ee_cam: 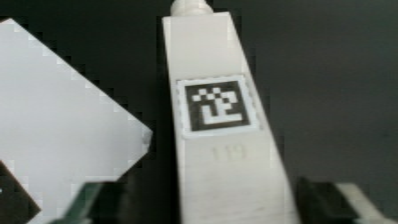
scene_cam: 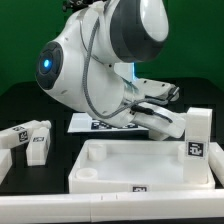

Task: Assemble desk

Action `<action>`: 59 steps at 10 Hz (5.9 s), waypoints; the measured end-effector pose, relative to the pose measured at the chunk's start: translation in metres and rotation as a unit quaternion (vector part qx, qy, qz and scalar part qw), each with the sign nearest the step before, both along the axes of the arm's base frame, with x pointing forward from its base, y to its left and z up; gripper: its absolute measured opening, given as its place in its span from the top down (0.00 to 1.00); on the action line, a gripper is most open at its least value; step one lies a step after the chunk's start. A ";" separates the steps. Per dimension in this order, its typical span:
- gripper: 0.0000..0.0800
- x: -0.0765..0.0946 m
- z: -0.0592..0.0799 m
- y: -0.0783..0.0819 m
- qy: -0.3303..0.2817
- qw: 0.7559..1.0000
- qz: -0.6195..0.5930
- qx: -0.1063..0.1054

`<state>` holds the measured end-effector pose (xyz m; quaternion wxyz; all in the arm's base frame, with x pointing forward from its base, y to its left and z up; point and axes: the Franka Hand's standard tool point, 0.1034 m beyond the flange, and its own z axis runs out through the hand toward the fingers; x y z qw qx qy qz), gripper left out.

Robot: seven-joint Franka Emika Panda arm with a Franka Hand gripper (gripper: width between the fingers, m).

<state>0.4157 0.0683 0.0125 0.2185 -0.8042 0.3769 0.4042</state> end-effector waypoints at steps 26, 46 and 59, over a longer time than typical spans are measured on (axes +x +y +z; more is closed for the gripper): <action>0.64 0.160 0.151 -0.119 -0.554 0.732 0.118 -0.378; 0.64 0.168 0.109 -0.133 -0.571 0.691 0.143 -0.420; 0.19 0.179 0.119 -0.134 -0.397 0.873 0.146 -0.244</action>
Offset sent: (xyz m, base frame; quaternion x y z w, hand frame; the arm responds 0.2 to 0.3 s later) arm 0.0388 -0.0275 0.0564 0.0013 -0.0123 -0.0282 0.9995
